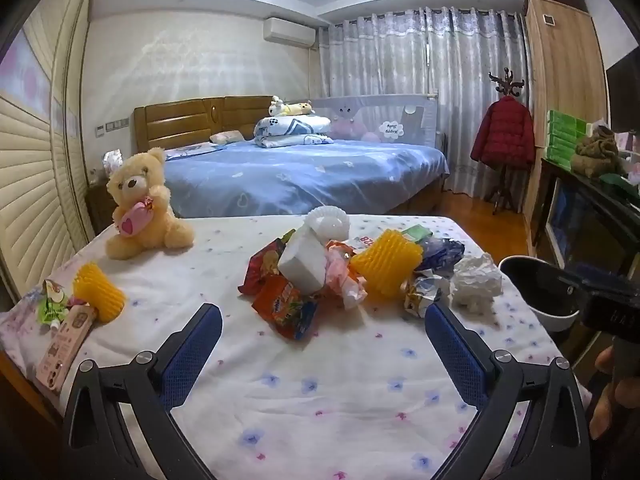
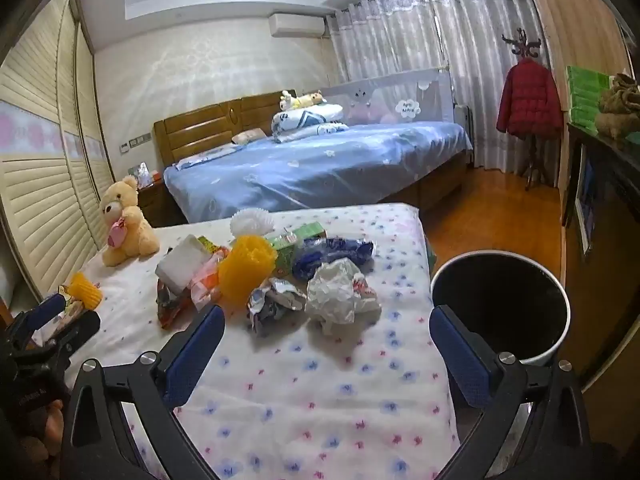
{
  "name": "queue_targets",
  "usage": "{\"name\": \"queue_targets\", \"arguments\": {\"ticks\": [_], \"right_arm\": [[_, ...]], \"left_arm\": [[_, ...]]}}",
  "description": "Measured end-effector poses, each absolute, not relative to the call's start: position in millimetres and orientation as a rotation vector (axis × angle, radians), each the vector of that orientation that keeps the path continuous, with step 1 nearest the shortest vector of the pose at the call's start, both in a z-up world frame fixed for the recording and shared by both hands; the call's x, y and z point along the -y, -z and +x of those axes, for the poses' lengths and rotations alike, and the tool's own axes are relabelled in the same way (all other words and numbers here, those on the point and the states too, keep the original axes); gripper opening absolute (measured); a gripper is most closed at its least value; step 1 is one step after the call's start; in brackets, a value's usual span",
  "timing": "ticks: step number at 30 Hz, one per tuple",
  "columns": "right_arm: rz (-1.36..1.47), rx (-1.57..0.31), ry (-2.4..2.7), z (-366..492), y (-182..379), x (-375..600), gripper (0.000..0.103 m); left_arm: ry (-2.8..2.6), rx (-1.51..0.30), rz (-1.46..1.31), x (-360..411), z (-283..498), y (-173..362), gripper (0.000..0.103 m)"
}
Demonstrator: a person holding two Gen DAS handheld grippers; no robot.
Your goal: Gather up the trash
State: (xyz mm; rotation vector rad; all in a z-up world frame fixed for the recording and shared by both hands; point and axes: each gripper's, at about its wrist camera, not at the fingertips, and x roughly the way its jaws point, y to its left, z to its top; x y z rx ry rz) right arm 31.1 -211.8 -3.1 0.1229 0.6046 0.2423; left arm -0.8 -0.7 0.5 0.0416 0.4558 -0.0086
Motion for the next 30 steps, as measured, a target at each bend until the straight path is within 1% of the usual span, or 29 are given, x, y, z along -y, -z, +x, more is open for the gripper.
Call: {"name": "queue_targets", "arguments": {"ticks": [3, 5, 9, 16, 30], "right_arm": [[0.133, -0.581, -0.232, 19, 0, 215, 0.103], [0.14, -0.637, -0.227, 22, 0, 218, 0.103], [0.131, -0.644, -0.227, 25, -5, 216, 0.103], [0.116, -0.629, -0.232, 21, -4, 212, 0.103], [0.103, -0.622, -0.24, 18, -4, 205, 0.103]], "left_arm": [[-0.004, -0.432, 0.059, 5, -2, -1, 0.102], [0.004, -0.427, 0.049, 9, -6, 1, 0.102], [0.016, -0.431, -0.005, -1, -7, -3, 0.102], [0.013, -0.43, -0.003, -4, -15, -12, 0.102], [0.012, -0.434, -0.008, -5, -12, -9, 0.102]]}}
